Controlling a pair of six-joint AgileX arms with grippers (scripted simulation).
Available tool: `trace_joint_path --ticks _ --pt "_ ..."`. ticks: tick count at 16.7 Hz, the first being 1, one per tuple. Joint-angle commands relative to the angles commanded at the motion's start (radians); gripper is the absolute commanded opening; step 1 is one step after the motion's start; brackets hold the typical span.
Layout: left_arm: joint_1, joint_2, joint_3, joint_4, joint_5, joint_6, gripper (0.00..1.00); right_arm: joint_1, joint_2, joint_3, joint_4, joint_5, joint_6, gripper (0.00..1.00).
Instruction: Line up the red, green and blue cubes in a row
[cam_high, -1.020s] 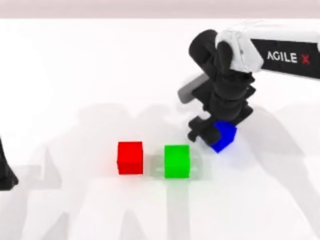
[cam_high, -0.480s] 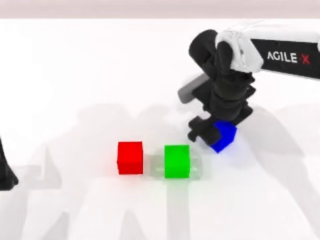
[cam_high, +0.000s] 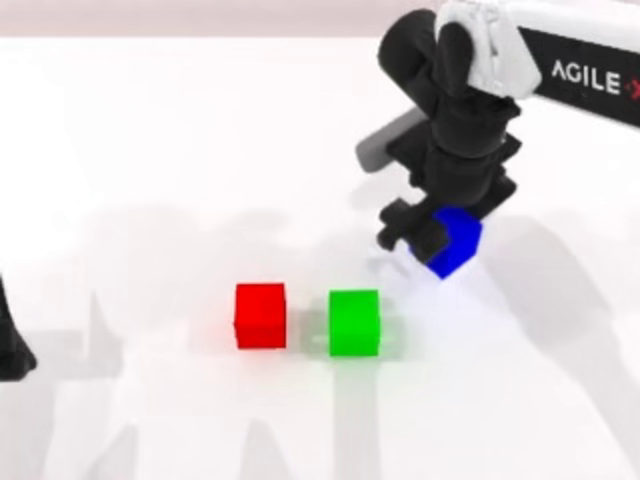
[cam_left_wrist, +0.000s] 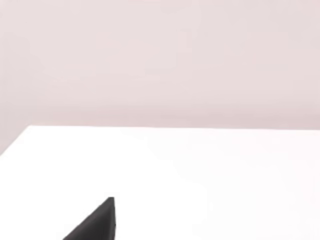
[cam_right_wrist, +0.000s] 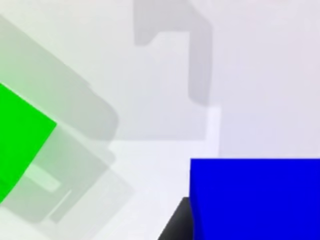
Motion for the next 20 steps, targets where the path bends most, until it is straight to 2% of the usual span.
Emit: trace_joint_path --ticks 7,10,13,20 --pt "0.000 0.000 0.000 0.000 0.000 0.000 1.00 -0.004 -0.016 0.034 -0.044 0.000 0.004 0.00" --pt "0.000 0.000 0.000 0.000 0.000 0.000 1.00 0.004 -0.037 0.013 -0.040 0.002 0.072 0.00" --pt "0.000 0.000 0.000 0.000 0.000 0.000 1.00 0.022 -0.079 -0.037 -0.036 0.006 0.222 0.00" --pt "0.000 0.000 0.000 0.000 0.000 0.000 1.00 0.066 -0.204 -0.192 -0.022 0.017 0.682 0.00"
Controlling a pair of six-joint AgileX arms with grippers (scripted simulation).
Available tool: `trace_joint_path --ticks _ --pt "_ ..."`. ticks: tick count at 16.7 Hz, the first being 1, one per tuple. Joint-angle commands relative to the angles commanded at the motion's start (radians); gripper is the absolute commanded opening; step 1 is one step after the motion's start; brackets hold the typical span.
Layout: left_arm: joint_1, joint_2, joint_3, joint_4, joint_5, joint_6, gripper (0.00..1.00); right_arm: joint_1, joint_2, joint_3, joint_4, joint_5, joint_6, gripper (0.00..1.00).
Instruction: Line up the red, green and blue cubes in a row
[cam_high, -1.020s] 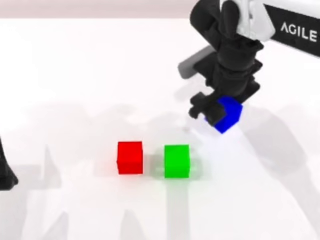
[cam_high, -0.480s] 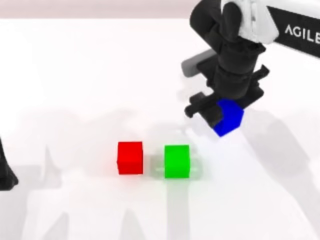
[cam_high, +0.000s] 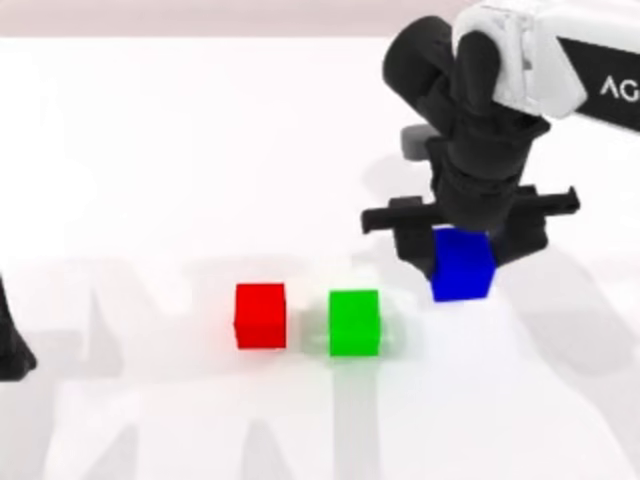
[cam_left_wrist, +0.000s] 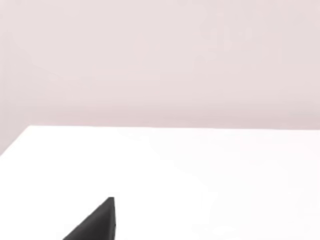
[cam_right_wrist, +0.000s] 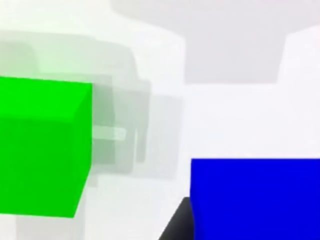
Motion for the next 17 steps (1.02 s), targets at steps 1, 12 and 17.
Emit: trace_joint_path --ticks 1,12,17 --pt "0.000 0.000 0.000 0.000 0.000 0.000 1.00 0.004 -0.016 -0.016 0.004 0.001 0.042 0.00" --pt "0.000 0.000 0.000 0.000 0.000 0.000 1.00 0.009 -0.023 -0.094 0.085 0.003 0.101 0.00" --pt "0.000 0.000 0.000 0.000 0.000 0.000 1.00 0.014 0.024 -0.214 0.256 0.004 0.106 0.00"
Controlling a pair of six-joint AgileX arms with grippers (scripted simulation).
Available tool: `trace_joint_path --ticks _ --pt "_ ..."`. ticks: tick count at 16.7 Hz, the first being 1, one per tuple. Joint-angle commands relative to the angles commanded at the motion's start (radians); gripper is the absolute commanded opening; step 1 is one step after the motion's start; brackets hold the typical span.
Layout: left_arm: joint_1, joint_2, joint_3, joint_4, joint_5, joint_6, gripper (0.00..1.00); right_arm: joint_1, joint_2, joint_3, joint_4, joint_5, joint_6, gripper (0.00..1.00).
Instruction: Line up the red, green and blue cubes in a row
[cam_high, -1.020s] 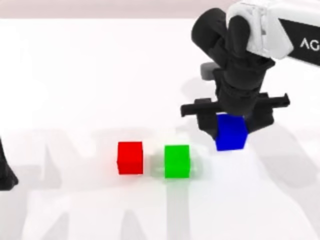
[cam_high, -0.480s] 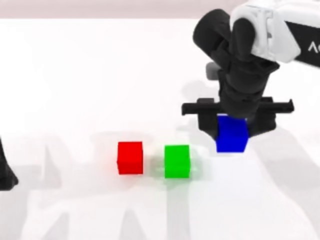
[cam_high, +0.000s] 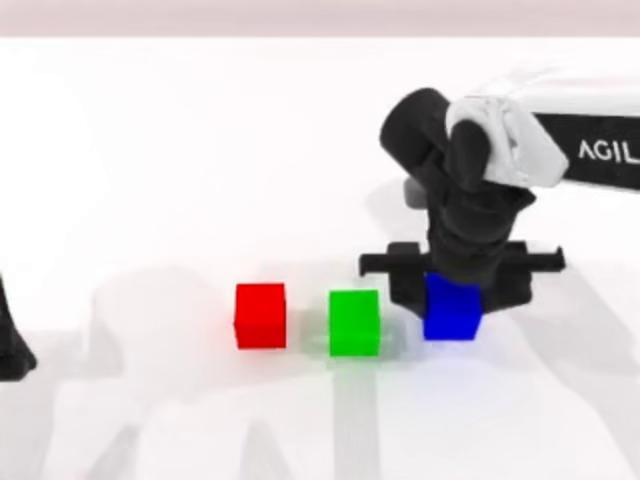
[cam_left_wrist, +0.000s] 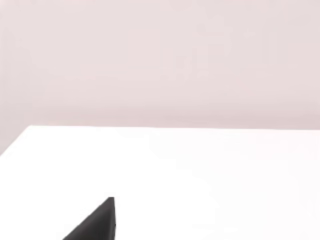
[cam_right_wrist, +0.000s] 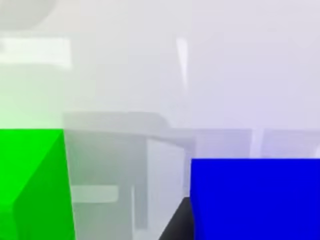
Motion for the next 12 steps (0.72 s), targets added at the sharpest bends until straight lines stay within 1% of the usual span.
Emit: trace_joint_path --ticks 4,12 --pt "0.000 0.000 0.000 0.000 0.000 0.000 1.00 0.001 0.004 -0.009 0.010 0.000 0.000 0.00" --pt "0.000 0.000 0.000 0.000 0.000 0.000 1.00 0.001 0.004 -0.009 0.010 0.000 0.000 0.60"
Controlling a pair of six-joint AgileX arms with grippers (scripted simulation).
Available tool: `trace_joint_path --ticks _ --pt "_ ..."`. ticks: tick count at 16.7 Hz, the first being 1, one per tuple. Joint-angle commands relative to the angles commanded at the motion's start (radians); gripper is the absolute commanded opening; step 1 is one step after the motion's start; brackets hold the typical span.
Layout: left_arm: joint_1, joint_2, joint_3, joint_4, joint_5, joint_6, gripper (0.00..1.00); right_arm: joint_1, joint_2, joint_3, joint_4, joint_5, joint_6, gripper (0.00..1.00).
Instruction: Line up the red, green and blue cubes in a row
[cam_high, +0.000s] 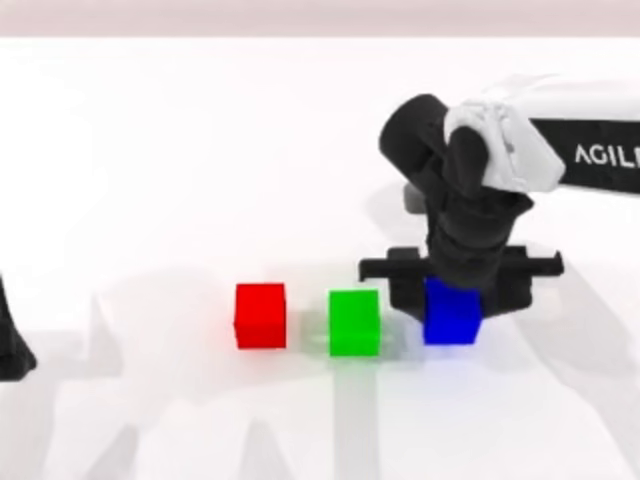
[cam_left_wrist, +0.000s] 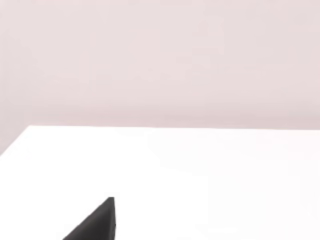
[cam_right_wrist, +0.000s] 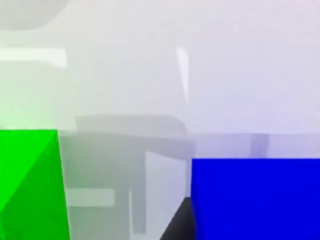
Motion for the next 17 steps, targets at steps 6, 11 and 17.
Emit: trace_joint_path --ticks 6,11,17 --pt "0.000 0.000 0.000 0.000 0.000 0.000 1.00 0.000 0.000 0.000 0.000 0.000 0.000 1.00" --pt "0.000 0.000 0.000 0.000 0.000 0.000 1.00 0.000 0.000 0.000 0.000 0.000 0.000 1.00" --pt "0.000 0.000 0.000 0.000 0.000 0.000 1.00 0.002 -0.012 0.035 -0.042 0.000 0.001 1.00"
